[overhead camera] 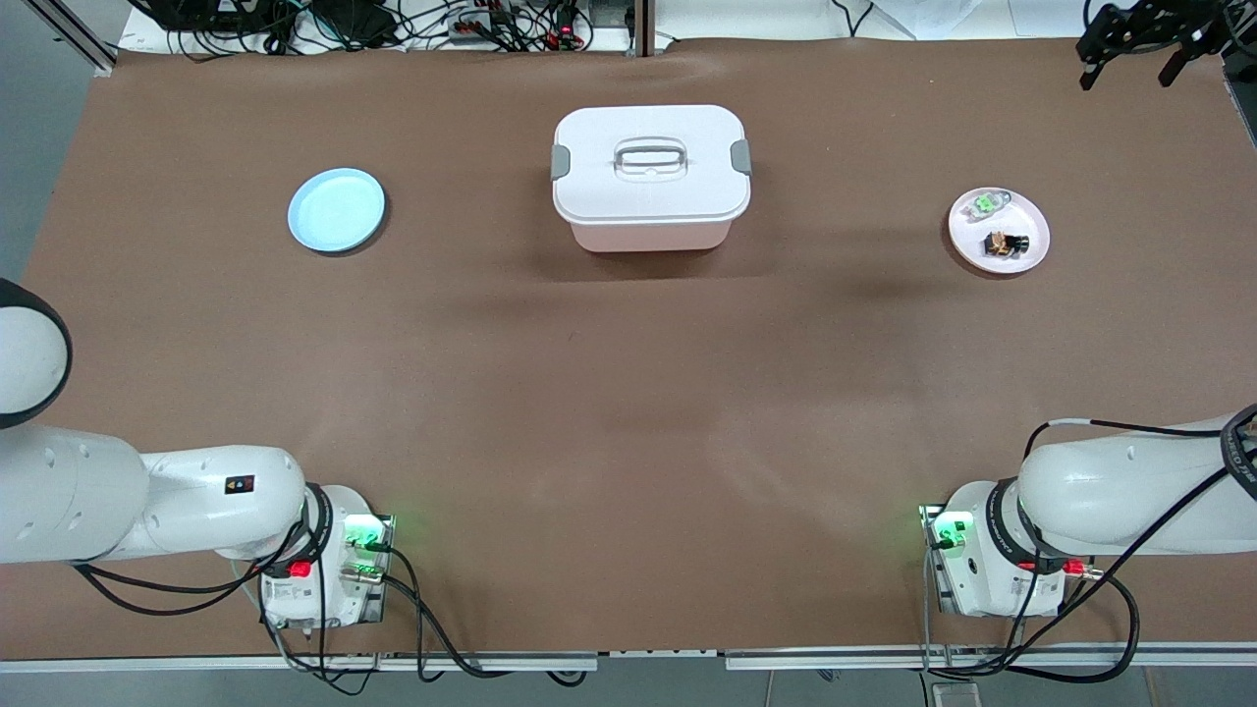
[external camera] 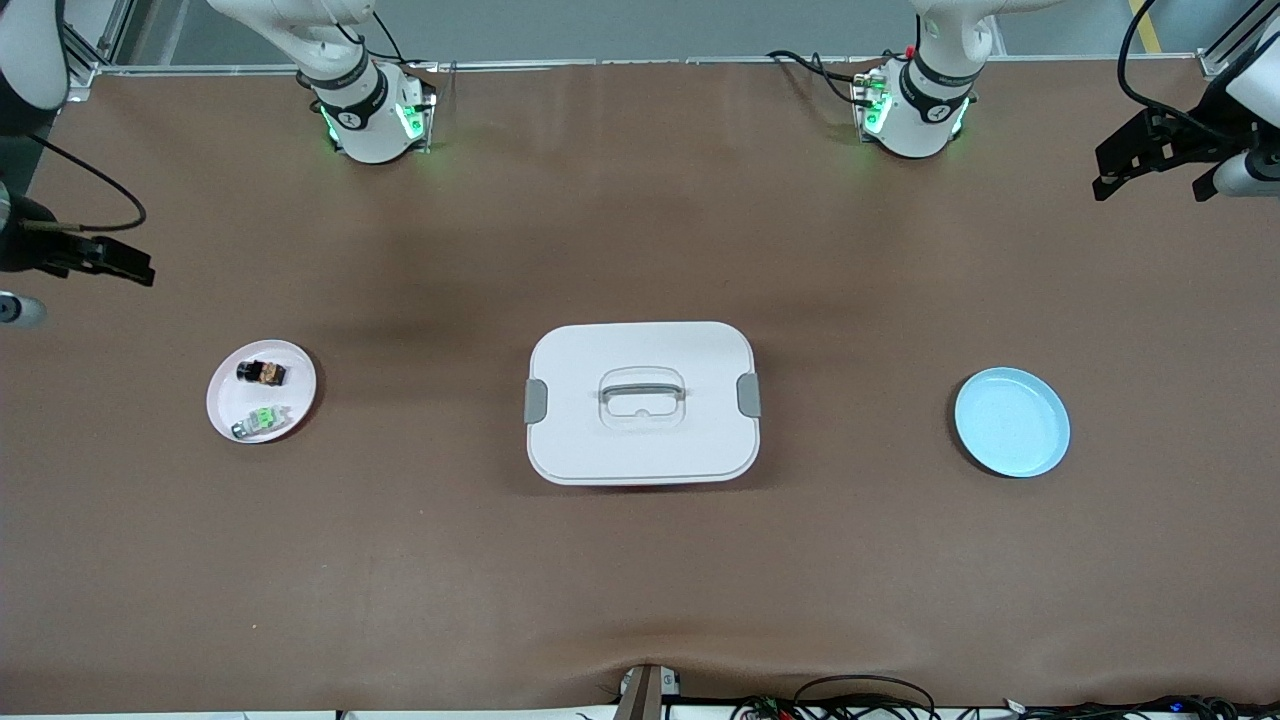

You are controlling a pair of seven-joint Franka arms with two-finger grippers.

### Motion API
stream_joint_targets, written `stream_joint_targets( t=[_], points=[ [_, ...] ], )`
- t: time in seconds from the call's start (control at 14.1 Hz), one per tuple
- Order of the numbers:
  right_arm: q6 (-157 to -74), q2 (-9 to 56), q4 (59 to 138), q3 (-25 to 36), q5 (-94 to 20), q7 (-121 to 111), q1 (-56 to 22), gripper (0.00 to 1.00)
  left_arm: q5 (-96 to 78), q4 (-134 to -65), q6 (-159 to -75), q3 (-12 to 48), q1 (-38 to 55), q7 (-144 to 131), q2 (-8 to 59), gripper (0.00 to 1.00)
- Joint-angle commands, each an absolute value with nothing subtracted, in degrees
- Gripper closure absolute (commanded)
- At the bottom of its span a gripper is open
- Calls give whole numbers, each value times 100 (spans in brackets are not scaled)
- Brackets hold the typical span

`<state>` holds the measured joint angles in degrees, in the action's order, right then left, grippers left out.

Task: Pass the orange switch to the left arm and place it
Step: 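Move the right gripper toward the white plate with switches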

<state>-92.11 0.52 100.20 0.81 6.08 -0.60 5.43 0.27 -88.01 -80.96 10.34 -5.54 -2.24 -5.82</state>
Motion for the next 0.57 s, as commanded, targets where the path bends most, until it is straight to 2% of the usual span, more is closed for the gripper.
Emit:
stream_joint_targets(
  t=[0.0,0.28,0.5],
  points=[
    [-9806,9,10650,62,721,-79,685,0,132,-8657,-8016,1055,-571,-158,-527,0],
    [-10826,35,11538,62,729,-88,800,0,123,-8657,-8016,1037,-580,-123,-536,0],
    [-10986,403,11698,70,729,-79,905,0,123,-8657,-8016,1028,-580,-114,-536,0]
  ],
)
